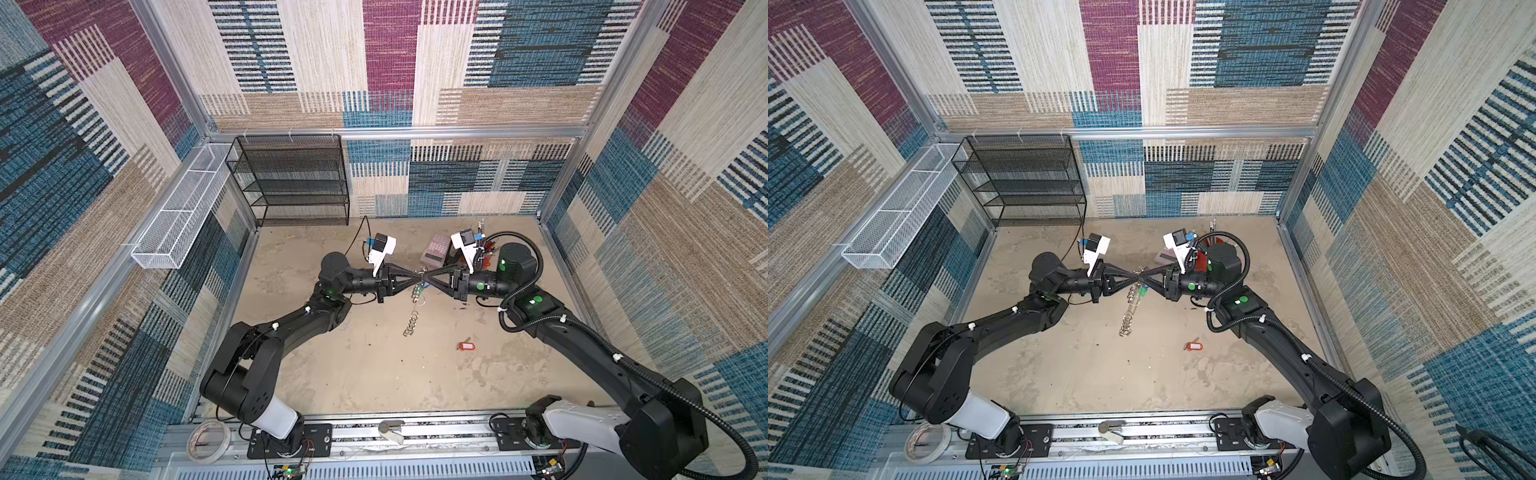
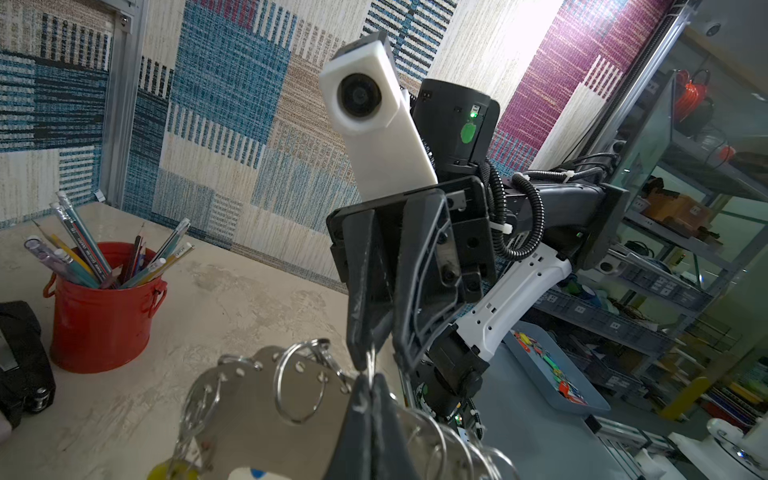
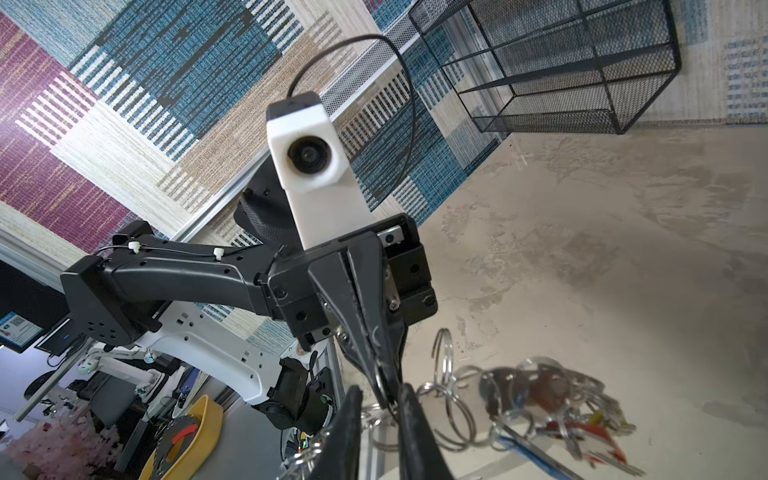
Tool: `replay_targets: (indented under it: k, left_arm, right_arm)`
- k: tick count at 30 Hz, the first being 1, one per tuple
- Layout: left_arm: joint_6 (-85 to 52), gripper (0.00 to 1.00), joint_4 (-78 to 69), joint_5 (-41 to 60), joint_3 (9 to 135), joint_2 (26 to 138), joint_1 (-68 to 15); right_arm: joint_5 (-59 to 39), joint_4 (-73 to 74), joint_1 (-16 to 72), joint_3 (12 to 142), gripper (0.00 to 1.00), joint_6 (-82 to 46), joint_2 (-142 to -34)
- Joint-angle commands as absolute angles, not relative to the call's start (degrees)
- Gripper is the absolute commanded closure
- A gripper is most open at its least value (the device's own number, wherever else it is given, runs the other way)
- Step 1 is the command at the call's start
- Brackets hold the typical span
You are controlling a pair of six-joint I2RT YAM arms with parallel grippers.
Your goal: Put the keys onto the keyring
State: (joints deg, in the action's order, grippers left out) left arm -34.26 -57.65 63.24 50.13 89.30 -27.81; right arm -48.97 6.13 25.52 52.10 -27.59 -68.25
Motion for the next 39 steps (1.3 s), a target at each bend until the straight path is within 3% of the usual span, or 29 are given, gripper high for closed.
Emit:
replay_targets:
  k: [1, 7, 13, 20, 30, 39]
  left_arm:
    - [-33.23, 1.00, -58.59, 63.24, 50.98, 88.81, -27.85]
    - [-30.97, 1.00, -55.37, 62.98, 51.23, 88.24, -27.86]
    - [-28.09, 1.00, -50.30, 62.02, 51.68, 87.22, -27.84]
    - [-19.96, 0.70, -35.63, 56.18, 50.71, 81.66, -27.68]
    - [-4.01, 0.43, -7.98, 45.75, 46.89, 63.82, -26.92]
    - [8.42, 0.50, 8.73, 38.32, 49.11, 58.45, -27.07]
  right_arm:
    - [-50.32, 7.23, 26.06, 52.62, 0.87, -26.96, -68.64]
    - [-49.97, 7.29, 26.53, 52.10, 1.00, -27.01, -68.58]
    - [-48.19, 6.89, 26.70, 52.21, 1.00, -26.29, -68.29]
    - [-43.17, 1.76, 27.65, 53.15, 1.00, -20.52, -69.08]
    - [-43.97, 5.18, 29.62, 48.53, 1.00, -11.95, -66.83]
    - [-40.31, 12.75, 32.56, 41.04, 1.00, -1.21, -63.70]
